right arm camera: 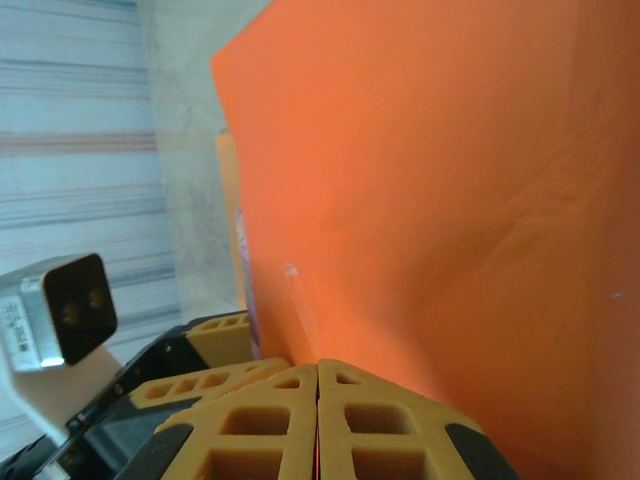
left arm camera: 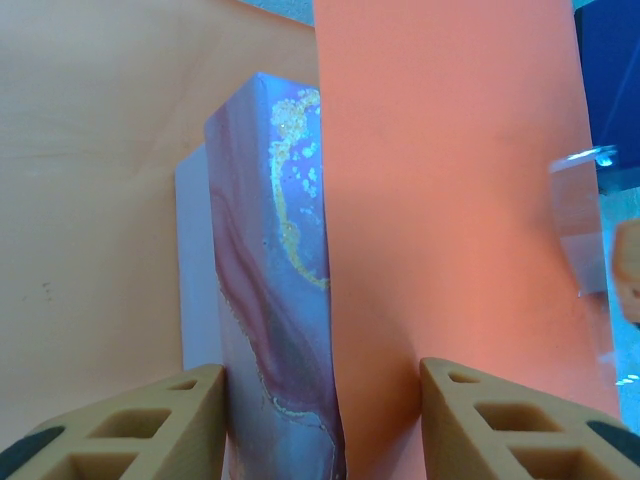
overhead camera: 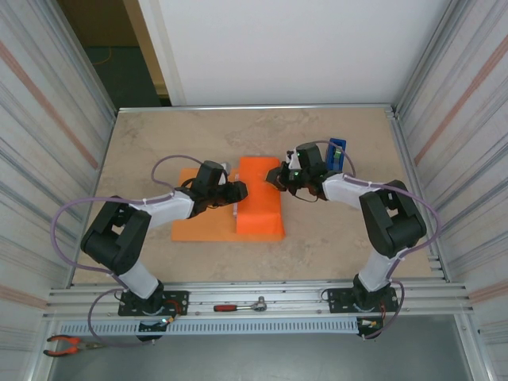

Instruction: Wrap the gift box in paper

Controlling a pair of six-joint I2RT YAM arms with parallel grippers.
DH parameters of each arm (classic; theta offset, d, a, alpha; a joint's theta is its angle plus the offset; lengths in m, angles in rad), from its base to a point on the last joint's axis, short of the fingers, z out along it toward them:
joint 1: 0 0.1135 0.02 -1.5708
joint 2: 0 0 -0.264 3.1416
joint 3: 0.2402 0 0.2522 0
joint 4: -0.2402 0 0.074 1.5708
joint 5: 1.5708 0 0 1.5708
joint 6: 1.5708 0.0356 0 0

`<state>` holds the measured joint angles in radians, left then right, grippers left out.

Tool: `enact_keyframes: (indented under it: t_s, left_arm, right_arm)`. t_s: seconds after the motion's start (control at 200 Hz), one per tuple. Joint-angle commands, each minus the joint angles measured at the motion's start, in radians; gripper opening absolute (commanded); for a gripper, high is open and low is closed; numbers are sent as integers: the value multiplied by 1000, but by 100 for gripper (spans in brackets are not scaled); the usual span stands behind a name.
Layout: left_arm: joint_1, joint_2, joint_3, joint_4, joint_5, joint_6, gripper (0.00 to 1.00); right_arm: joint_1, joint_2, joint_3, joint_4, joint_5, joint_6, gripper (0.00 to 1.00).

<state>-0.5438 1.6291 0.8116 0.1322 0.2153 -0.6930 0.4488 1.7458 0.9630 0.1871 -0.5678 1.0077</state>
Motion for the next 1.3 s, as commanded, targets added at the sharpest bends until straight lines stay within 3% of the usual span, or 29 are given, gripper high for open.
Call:
enact_keyframes:
  t_s: [0.0,0.316,0.651,0.822,1.037,1.293]
  left_arm:
    - [-3,0,-49,-148,-51,15,49]
    - [44,-111,-43,-189,-36,2,51]
    - [310,-318,-193,-279,-58,-63,61]
    - [431,-384,-276,-321,-135,-97,65]
    - [460,-407,-320,-336,-241,-106,66]
    - [459,-310,-328,-247,-133,-52,66]
  right_arm:
    - [2,27,-21,59,42,38,8]
    - [-1,57,-78,81,53,44,8]
    - [-1,63,-89,79,52,40,8]
    - [0,69,-89,81,47,40,8]
    - [1,74,-84,82,44,42,8]
    - [2,75,-83,81,41,42,8]
